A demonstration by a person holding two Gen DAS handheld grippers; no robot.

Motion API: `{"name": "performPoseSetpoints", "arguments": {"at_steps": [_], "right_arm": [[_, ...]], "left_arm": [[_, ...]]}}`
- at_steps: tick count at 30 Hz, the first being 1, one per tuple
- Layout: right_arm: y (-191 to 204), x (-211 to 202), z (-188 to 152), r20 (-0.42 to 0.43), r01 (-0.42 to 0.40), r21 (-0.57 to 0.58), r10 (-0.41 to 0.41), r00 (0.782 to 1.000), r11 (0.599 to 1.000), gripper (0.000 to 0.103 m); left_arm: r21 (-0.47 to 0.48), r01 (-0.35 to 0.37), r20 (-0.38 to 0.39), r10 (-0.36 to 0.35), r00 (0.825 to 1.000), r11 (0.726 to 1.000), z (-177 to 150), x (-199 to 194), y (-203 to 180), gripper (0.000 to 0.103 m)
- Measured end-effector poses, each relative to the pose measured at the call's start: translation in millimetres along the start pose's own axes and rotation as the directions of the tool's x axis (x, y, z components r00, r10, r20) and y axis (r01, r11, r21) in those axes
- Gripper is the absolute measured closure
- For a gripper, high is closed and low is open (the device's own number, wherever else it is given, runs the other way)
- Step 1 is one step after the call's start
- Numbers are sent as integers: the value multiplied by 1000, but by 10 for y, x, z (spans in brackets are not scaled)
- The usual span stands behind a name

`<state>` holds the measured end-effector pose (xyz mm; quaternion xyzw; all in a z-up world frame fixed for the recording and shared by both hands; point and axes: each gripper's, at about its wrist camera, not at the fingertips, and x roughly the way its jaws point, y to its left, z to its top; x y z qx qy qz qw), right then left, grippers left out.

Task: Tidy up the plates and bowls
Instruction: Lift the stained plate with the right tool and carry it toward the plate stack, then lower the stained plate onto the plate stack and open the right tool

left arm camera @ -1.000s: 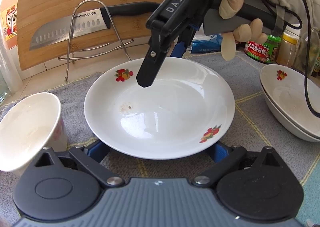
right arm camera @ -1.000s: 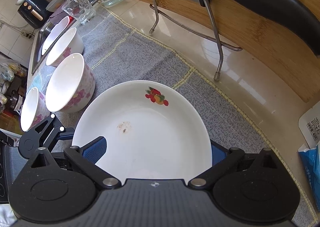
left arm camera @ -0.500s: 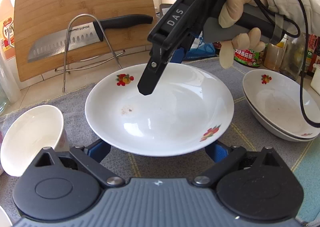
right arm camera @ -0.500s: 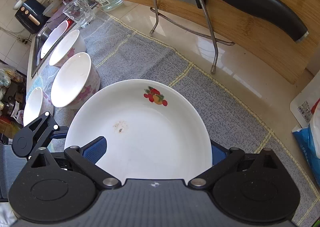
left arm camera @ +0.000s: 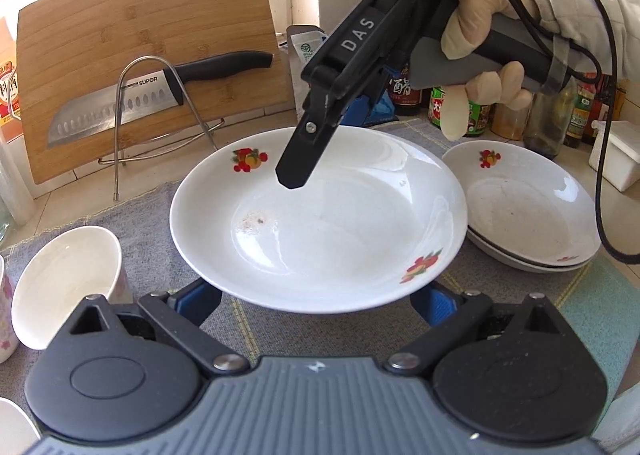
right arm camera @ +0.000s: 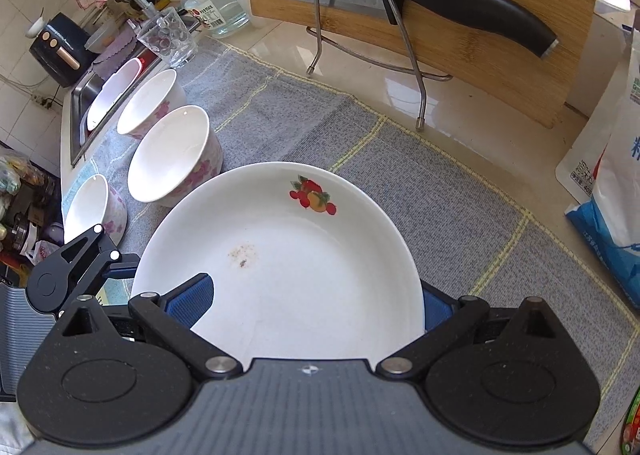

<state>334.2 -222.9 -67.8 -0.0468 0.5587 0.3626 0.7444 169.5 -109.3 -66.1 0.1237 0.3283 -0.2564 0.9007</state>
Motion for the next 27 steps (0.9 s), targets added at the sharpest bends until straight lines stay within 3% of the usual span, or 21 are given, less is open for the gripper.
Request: {"name": "performPoseSetpoints", "arguments": {"at_steps": [15, 27], "right_arm": [[-15, -324, -487, 63, 26, 84, -31, 998, 996, 0], [-155, -615, -994, 103, 64, 179, -84, 991, 982, 0]], "left_arm": [[76, 79, -5, -79, 997, 994, 70, -142, -276, 4], [156, 175, -13, -175, 984, 972, 150, -125, -623, 4]]}}
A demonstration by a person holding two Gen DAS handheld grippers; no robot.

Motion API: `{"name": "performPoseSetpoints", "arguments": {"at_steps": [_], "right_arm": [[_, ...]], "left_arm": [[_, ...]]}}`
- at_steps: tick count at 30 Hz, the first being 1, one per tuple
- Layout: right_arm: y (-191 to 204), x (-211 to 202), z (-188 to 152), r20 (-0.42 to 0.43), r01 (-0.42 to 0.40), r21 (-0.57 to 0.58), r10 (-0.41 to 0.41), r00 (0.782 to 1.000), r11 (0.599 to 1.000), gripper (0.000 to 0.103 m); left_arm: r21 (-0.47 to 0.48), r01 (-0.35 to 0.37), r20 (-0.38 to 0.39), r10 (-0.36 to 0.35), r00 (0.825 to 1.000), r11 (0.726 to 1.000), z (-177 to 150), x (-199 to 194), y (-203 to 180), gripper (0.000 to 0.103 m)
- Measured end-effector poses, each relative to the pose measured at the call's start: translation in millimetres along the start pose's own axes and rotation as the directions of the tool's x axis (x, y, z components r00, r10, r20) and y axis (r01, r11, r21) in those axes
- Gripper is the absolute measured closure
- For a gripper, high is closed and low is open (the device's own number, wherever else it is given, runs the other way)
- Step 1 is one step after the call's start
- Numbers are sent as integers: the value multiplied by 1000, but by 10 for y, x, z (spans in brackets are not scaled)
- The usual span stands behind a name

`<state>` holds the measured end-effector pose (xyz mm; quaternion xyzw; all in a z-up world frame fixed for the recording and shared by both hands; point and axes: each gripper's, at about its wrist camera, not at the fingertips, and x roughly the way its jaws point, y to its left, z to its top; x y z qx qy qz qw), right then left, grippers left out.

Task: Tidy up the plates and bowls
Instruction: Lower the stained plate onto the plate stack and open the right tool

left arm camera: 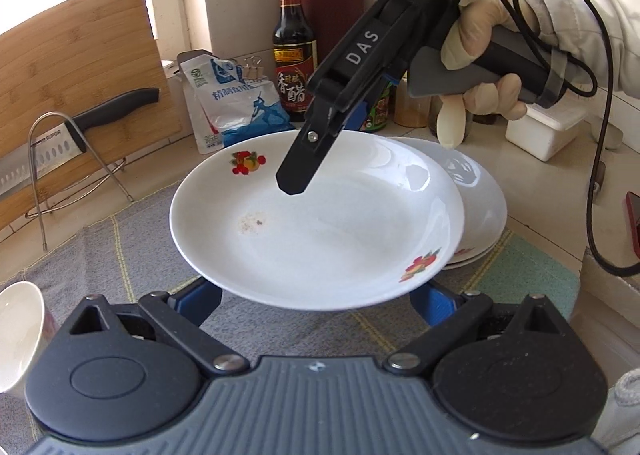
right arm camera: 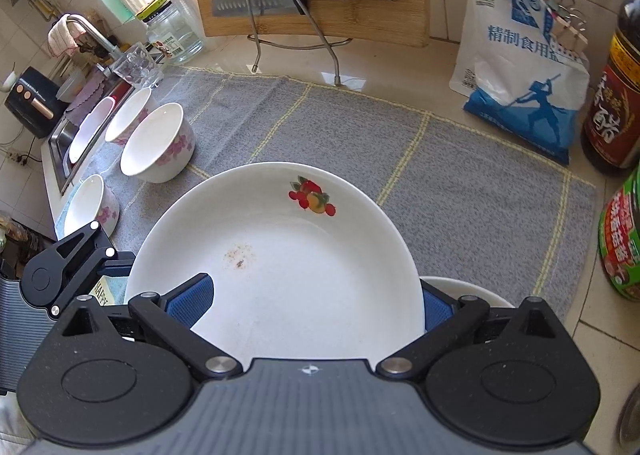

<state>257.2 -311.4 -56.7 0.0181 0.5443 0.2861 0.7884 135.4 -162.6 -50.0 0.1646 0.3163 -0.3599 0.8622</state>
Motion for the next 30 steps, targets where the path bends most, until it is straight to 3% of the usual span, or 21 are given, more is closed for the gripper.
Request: {"name": "performPoseSetpoints", "arguments": {"at_steps": [15, 30], "right_arm": [[-329, -271, -529, 26, 60, 131, -64, 998, 990, 0], [-501, -310, -740, 21, 87, 193, -92, 996, 977, 0]], "left_arm": [[69, 121, -18, -120, 993, 990, 134, 238, -323, 4], [96, 157, -38, -154, 987, 983, 174, 324, -433, 4]]}}
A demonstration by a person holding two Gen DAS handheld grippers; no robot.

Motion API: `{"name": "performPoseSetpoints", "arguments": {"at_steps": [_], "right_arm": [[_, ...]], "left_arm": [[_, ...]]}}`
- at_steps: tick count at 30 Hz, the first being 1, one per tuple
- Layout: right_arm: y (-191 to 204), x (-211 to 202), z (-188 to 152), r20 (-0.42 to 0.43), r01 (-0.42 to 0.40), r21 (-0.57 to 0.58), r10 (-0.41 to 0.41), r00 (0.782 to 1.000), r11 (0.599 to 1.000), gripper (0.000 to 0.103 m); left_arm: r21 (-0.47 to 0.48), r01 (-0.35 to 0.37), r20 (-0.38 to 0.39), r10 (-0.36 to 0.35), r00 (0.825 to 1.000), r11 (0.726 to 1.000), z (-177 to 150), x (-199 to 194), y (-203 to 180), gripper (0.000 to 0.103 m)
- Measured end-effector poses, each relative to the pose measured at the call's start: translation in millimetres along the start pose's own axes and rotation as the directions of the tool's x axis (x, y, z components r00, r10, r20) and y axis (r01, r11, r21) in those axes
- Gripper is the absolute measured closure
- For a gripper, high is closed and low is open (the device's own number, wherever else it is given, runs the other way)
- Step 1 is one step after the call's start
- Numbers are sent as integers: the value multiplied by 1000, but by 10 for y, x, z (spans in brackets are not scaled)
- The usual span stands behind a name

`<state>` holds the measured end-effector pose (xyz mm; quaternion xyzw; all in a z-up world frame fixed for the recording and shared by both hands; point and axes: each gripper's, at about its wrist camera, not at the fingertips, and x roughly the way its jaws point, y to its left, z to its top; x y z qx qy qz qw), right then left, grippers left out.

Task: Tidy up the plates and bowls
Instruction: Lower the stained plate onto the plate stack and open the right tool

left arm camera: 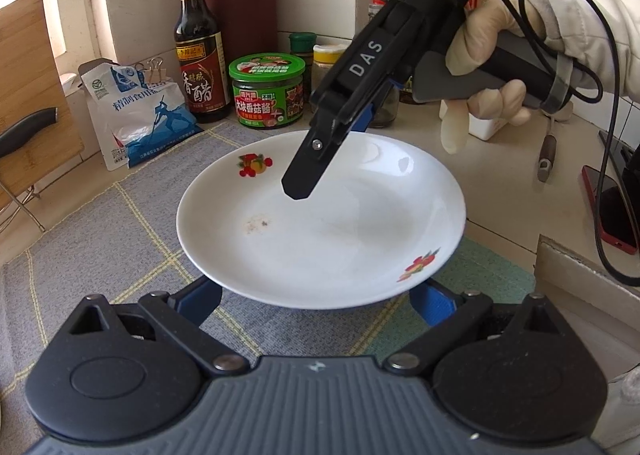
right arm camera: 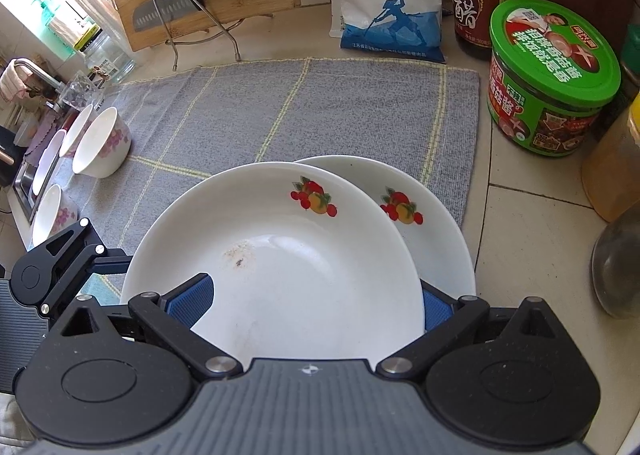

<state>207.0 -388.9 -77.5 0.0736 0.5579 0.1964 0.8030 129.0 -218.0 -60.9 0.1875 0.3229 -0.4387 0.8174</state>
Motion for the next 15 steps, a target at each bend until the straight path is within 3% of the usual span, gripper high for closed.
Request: {"name": "performPoseSetpoints", "arguments": {"at_steps": [15], "right_arm": [[-72, -89, -70, 13, 37, 35, -37, 999, 999, 0]], "left_arm": [[17, 31, -6, -31, 999, 999, 44, 108, 45, 4]]}}
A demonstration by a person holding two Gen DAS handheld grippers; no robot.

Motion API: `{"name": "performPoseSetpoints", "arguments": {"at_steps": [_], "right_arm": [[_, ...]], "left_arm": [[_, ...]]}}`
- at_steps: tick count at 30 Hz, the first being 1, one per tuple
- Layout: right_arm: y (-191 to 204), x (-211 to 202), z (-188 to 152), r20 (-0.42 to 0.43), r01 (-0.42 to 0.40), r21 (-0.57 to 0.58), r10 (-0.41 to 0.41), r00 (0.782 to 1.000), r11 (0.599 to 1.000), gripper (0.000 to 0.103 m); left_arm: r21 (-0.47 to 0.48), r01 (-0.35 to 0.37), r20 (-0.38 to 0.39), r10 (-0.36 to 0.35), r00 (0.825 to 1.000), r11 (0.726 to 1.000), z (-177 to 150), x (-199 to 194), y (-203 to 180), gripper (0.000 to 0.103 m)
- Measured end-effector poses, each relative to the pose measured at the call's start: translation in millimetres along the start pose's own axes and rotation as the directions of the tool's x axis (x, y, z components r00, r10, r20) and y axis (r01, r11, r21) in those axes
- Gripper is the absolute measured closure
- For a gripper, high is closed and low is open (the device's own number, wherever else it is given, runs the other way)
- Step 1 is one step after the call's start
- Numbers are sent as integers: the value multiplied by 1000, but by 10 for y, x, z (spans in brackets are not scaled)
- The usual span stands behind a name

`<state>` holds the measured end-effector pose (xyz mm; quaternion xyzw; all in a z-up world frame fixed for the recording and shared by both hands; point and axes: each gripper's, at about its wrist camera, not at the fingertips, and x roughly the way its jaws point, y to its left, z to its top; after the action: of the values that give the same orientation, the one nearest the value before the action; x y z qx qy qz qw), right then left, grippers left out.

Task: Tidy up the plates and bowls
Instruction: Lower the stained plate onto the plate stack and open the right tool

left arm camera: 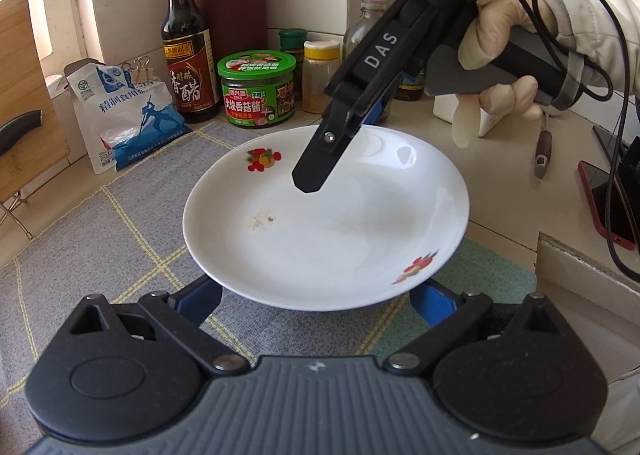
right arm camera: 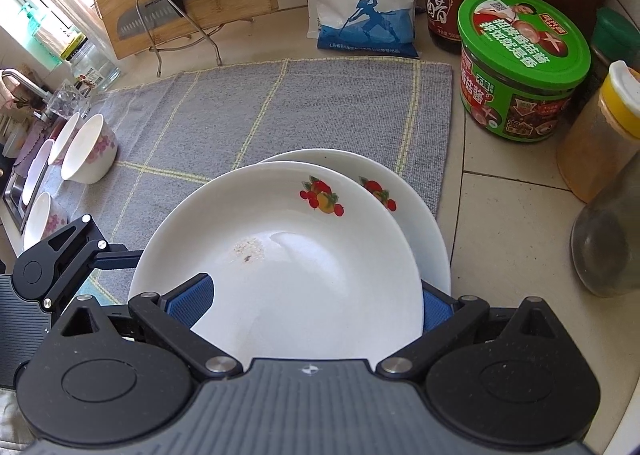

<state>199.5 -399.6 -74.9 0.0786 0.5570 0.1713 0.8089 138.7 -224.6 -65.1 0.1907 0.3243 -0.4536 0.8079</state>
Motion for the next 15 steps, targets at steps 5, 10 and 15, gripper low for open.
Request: {"name": "performPoseSetpoints", "arguments": {"at_steps": [5, 10, 15], "right_arm": [[-15, -38, -35, 1, 10, 6, -10, 1000, 1000, 0], [-23, -76, -71, 10, 11, 16, -11, 1000, 1000, 0], [1, -112, -92, 12, 29, 12, -29, 999, 1000, 0]], "left_arm": [[-5, 13, -3, -13, 1000, 1000, 1, 32, 25, 4], [-1, 10, -7, -10, 1000, 1000, -5, 57, 42, 4], [6, 0, -5, 0, 1000, 1000, -15, 67, 62, 5]]}}
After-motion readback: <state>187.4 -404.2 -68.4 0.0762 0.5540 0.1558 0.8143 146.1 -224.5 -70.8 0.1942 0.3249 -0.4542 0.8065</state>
